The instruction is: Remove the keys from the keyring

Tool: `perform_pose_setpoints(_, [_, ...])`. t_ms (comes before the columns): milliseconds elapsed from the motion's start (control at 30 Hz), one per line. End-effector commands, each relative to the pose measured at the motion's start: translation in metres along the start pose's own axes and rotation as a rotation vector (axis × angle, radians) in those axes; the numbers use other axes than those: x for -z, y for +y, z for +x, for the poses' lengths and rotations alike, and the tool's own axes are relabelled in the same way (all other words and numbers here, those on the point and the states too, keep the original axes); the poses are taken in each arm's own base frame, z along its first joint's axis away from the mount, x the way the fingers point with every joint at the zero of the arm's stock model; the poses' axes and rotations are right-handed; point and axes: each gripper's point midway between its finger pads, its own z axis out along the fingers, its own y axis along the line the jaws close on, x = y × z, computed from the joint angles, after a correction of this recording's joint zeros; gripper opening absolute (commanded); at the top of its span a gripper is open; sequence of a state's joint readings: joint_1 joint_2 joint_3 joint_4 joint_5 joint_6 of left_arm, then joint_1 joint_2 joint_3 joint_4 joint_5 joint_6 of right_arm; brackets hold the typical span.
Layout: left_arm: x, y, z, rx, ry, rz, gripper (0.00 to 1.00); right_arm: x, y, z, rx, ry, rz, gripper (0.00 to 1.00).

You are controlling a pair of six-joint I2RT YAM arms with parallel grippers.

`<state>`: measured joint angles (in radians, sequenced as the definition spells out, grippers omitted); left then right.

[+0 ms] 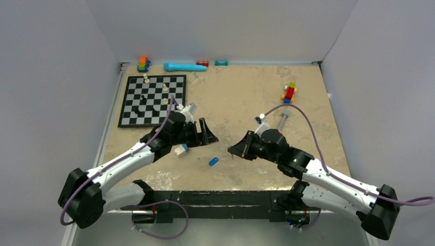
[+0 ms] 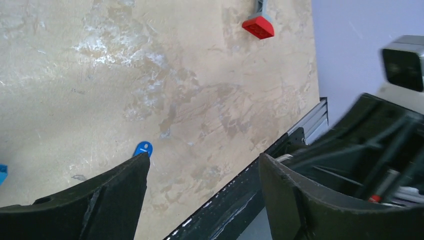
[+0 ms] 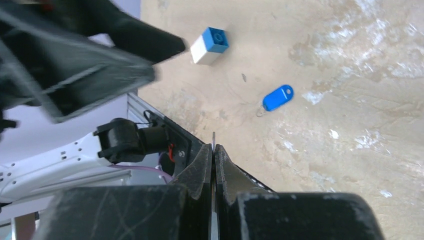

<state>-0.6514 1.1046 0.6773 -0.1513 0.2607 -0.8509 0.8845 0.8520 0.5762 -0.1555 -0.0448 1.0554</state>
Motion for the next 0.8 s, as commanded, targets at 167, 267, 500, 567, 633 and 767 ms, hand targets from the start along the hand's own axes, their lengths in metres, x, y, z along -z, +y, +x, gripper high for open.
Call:
perform_pose_setpoints(167, [0.068,0.015,0.023,-0.087,0.019,-0.091,0.84,-0.017,-0.03,0.021,-0.058,0.042,0.044,0.0])
perform_pose_setpoints(267, [0.099,0.018,0.027,-0.133,0.006,-0.123,0.85,-0.031,-0.047,0.029,-0.066,0.076,0.114,0.0])
perform_pose_setpoints(500, [0.187,0.032,0.004,-0.3,-0.173,-0.287,0.88,-0.064,-0.069,0.043,-0.05,0.158,0.219,0.0])
perform_pose_setpoints(567, [0.205,0.036,0.002,-0.31,-0.221,-0.311,0.91,-0.075,-0.069,0.041,-0.031,0.157,0.221,0.0])
perform_pose_setpoints(633, [0.216,0.029,0.003,-0.325,-0.264,-0.255,0.91,-0.083,-0.073,0.04,-0.018,0.166,0.24,0.0])
perform_pose_setpoints(767, [0.228,0.023,0.005,-0.336,-0.389,-0.145,0.93,-0.094,-0.08,0.04,-0.006,0.182,0.268,0.0])
